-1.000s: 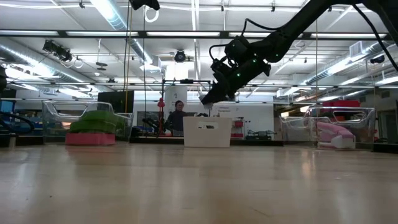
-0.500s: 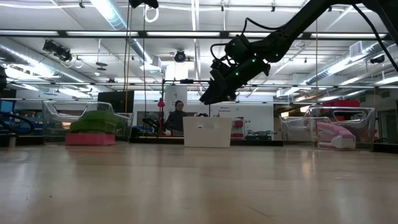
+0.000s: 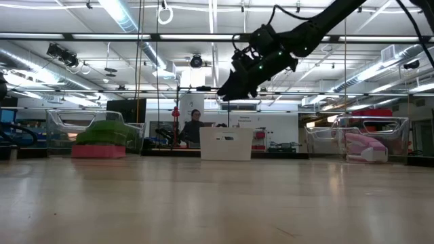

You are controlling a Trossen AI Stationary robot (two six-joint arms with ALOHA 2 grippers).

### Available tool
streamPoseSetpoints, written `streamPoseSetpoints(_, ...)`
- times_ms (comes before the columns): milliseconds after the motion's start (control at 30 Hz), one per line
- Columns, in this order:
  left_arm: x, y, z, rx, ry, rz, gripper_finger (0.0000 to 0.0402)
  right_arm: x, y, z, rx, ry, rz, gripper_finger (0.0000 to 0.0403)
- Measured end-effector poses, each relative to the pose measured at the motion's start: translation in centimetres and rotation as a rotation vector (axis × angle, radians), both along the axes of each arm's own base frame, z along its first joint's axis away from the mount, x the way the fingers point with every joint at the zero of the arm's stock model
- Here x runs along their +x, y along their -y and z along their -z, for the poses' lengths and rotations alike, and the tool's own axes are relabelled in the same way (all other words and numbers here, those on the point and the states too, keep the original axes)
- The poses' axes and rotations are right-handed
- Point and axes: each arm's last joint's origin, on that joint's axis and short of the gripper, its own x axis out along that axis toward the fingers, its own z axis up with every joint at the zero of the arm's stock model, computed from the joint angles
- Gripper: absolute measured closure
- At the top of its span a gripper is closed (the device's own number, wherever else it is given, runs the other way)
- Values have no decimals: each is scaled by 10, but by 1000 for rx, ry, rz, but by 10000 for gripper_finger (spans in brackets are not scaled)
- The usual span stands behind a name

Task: Pick and place Stapler, Stapler remover, tape
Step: Put the black stapler into the right transparent bin

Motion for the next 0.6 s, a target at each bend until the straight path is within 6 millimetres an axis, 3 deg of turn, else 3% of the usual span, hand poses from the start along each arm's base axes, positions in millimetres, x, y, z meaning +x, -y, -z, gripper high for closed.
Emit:
streamPoseSetpoints(233, -5, 0, -2, 4, 12, -3, 399, -11, -27, -26, 18, -35, -95, 138)
streamPoseSetpoints(600, -5, 5, -3, -21, 26, 143, 399, -42, -101, -78, 4, -86, -336, 140)
